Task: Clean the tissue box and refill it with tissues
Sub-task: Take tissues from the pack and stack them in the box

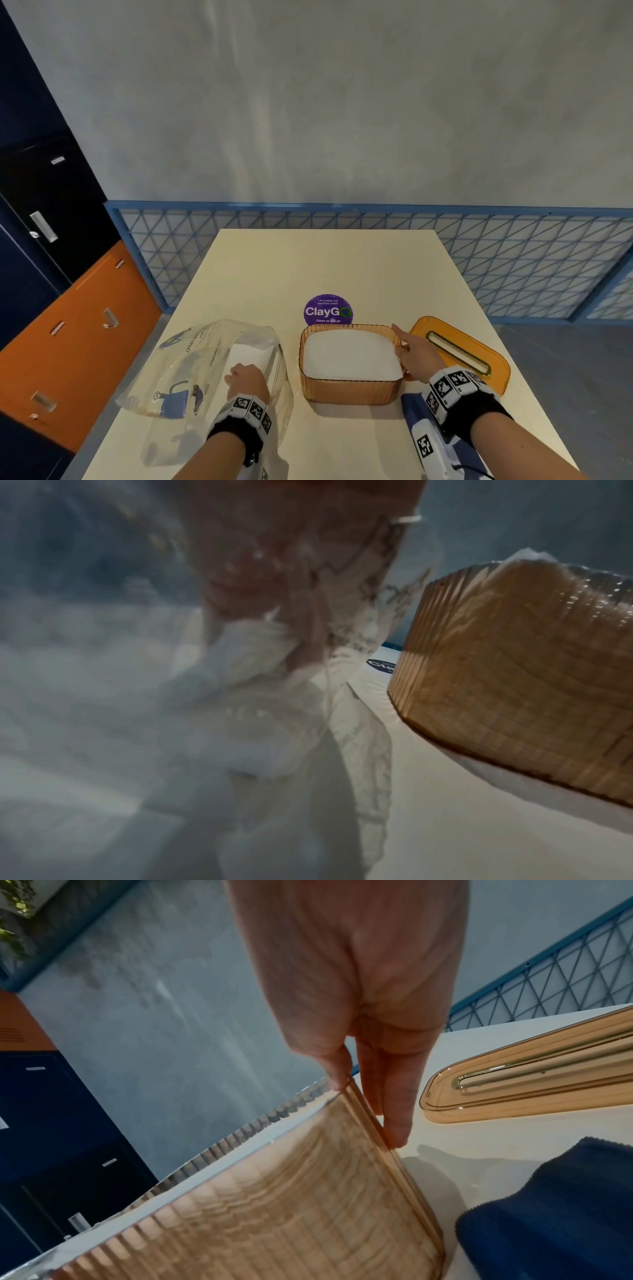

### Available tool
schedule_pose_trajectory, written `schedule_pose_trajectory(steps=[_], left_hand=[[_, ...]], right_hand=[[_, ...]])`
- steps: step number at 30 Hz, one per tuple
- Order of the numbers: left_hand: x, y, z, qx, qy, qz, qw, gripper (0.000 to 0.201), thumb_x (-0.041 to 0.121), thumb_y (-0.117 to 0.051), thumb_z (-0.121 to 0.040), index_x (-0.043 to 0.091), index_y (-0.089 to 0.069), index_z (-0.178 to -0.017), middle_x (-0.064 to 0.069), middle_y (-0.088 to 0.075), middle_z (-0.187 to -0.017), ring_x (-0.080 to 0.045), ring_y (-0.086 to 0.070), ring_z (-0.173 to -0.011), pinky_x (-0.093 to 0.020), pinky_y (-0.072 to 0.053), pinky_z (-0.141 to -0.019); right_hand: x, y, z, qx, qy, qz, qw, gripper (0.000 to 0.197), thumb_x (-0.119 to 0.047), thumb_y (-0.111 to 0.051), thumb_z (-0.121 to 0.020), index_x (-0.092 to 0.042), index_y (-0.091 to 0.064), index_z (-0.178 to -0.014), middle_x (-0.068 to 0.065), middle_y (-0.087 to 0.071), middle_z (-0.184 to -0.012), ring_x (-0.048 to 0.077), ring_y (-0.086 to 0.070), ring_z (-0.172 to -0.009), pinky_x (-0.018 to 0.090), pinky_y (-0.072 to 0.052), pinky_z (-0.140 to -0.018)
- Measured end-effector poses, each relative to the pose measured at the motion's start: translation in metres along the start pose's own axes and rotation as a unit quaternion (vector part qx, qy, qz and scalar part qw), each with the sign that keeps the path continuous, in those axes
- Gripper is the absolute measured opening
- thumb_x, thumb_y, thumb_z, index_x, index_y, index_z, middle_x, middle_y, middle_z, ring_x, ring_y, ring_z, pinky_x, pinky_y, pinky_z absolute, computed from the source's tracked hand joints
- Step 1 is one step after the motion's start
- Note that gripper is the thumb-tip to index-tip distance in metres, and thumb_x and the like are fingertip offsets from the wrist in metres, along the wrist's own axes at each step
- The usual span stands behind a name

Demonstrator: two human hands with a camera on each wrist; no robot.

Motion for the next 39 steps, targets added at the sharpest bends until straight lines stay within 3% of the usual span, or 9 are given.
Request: schedule_pose_trajectory(steps=[9, 16, 19, 21, 26, 29, 33, 36, 39], left_hand=[[-0.020, 0.028, 0.000, 0.041, -0.014, 0.086, 0.995, 0.032, 0.008, -0.033, -0.099, 0.007, -0.045, -0.130, -0.009, -0.046, -0.139, -0.019, -0.047, -0.130, -0.024, -0.034, -0.107], [-0.046, 0.084, 0.012, 0.080, -0.019, 0.196, 0.977, 0.026, 0.001, -0.039, -0.092, -0.004, -0.061, -0.106, -0.022, -0.063, -0.115, -0.034, -0.057, -0.110, -0.034, -0.044, -0.088], [-0.040, 0.113, 0.034, 0.150, -0.077, 0.218, 0.961, 0.019, 0.000, -0.041, -0.090, 0.000, -0.060, -0.094, -0.019, -0.066, -0.101, -0.033, -0.059, -0.095, -0.034, -0.044, -0.074], [-0.023, 0.132, 0.058, 0.218, -0.131, 0.235, 0.938, 0.025, -0.001, -0.043, -0.090, 0.004, -0.063, -0.104, -0.013, -0.067, -0.101, -0.029, -0.060, -0.090, -0.033, -0.045, -0.072], [0.045, 0.140, 0.111, 0.296, -0.301, 0.247, 0.872, 0.053, -0.013, -0.051, -0.080, 0.008, -0.057, -0.128, -0.010, -0.059, -0.131, -0.028, -0.060, -0.116, -0.034, -0.047, -0.097], [0.075, 0.127, 0.115, 0.245, -0.339, 0.289, 0.861, 0.045, 0.005, -0.044, -0.091, 0.015, -0.050, -0.135, -0.004, -0.049, -0.141, -0.022, -0.048, -0.130, -0.023, -0.036, -0.105], [0.102, 0.096, 0.129, 0.218, -0.462, 0.240, 0.825, 0.053, 0.042, -0.043, -0.088, 0.037, -0.033, -0.140, -0.001, -0.027, -0.155, -0.013, -0.016, -0.144, -0.040, -0.030, -0.112], [0.086, 0.088, 0.115, 0.101, -0.363, 0.470, 0.798, 0.056, 0.058, -0.043, -0.086, 0.045, -0.023, -0.137, 0.016, -0.018, -0.151, 0.004, -0.012, -0.140, -0.030, -0.020, -0.116], [0.074, 0.075, 0.095, -0.036, -0.171, 0.682, 0.710, 0.035, 0.040, -0.038, -0.098, 0.030, -0.038, -0.132, 0.001, -0.044, -0.139, -0.016, -0.043, -0.127, -0.037, -0.034, -0.109]], right_hand=[[-0.003, 0.000, 0.001, -0.003, 0.005, 0.025, 1.000, 0.051, -0.016, -0.034, -0.101, -0.027, -0.019, -0.149, 0.014, -0.054, -0.133, 0.021, -0.056, -0.099, 0.022, -0.042, -0.080], [-0.006, 0.001, 0.004, -0.032, 0.004, 0.026, 0.999, 0.053, -0.018, -0.038, -0.100, -0.023, -0.019, -0.149, 0.015, -0.048, -0.140, 0.021, -0.054, -0.107, 0.025, -0.044, -0.088], [-0.030, 0.019, 0.010, 0.041, 0.039, 0.042, 0.997, 0.049, -0.022, -0.042, -0.099, -0.015, -0.029, -0.146, 0.014, -0.045, -0.143, 0.025, -0.045, -0.130, 0.030, -0.036, -0.105], [-0.063, 0.034, 0.022, 0.097, 0.095, 0.011, 0.991, 0.040, -0.027, -0.043, -0.099, -0.012, -0.047, -0.136, 0.012, -0.059, -0.129, 0.024, -0.054, -0.119, 0.030, -0.040, -0.100], [-0.123, 0.004, 0.051, -0.153, 0.017, -0.348, 0.925, 0.051, -0.055, -0.033, -0.094, -0.012, -0.059, -0.104, 0.015, -0.069, -0.106, 0.034, -0.067, -0.093, 0.039, -0.056, -0.075], [-0.135, -0.003, 0.060, -0.233, 0.012, -0.409, 0.882, 0.043, -0.042, -0.047, -0.094, -0.006, -0.060, -0.114, 0.017, -0.066, -0.105, 0.037, -0.063, -0.100, 0.042, -0.057, -0.079], [-0.125, 0.019, 0.048, -0.149, 0.057, -0.301, 0.940, 0.027, -0.004, -0.051, -0.091, -0.001, -0.056, -0.118, 0.018, -0.064, -0.110, 0.029, -0.061, -0.095, 0.038, -0.050, -0.082], [-0.123, 0.042, 0.049, -0.102, 0.077, -0.259, 0.957, 0.031, 0.000, -0.050, -0.090, -0.001, -0.054, -0.121, 0.019, -0.062, -0.115, 0.025, -0.061, -0.091, 0.031, -0.048, -0.074], [-0.126, 0.059, 0.055, -0.112, 0.089, -0.277, 0.950, 0.024, -0.003, -0.051, -0.091, -0.007, -0.056, -0.114, 0.013, -0.064, -0.109, 0.023, -0.061, -0.090, 0.029, -0.049, -0.072]])
Point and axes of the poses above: each hand's wrist, its own z-axis away from the middle knuckle, its own y-axis out of the back of the hand, x = y × z, the point moved 8 cm from there along -z, towards the middle knuckle
